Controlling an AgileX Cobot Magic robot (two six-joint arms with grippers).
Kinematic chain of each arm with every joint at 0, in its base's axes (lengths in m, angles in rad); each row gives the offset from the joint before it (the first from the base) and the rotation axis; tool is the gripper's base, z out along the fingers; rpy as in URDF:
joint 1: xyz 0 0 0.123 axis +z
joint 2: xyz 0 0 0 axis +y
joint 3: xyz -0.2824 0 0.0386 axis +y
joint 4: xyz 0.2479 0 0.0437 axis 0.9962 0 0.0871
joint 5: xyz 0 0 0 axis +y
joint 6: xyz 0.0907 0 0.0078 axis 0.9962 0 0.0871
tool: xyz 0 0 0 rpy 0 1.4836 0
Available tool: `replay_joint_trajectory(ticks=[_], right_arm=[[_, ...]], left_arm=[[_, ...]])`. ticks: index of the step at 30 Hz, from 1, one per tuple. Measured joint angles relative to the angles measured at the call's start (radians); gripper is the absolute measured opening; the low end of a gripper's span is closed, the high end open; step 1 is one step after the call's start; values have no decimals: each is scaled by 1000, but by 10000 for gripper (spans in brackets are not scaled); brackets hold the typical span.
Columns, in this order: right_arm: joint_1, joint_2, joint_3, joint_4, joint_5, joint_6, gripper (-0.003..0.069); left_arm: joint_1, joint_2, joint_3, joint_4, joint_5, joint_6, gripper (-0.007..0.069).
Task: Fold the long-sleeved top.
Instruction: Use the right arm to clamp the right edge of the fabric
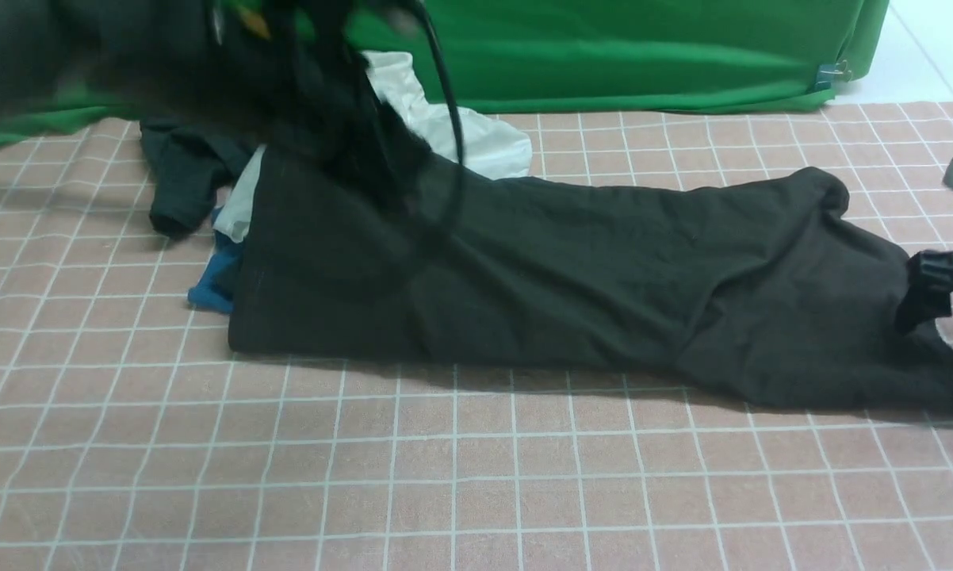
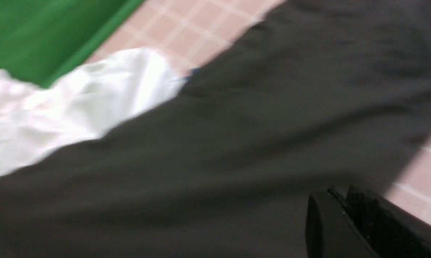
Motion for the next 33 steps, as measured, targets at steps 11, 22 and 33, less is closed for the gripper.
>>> replay_joint_trajectory(ticks=[11, 22, 33], right_arm=[[63, 43, -19, -32, -26, -18, 602], [133, 47, -21, -29, -15, -67, 242], [36, 28, -22, -14, 65, -160, 103]], left_arm=[[-182, -226, 341, -10, -102, -1, 6], [-182, -241, 361, -7, -121, 4, 9], [-182, -263, 361, 11, -61, 7, 10]])
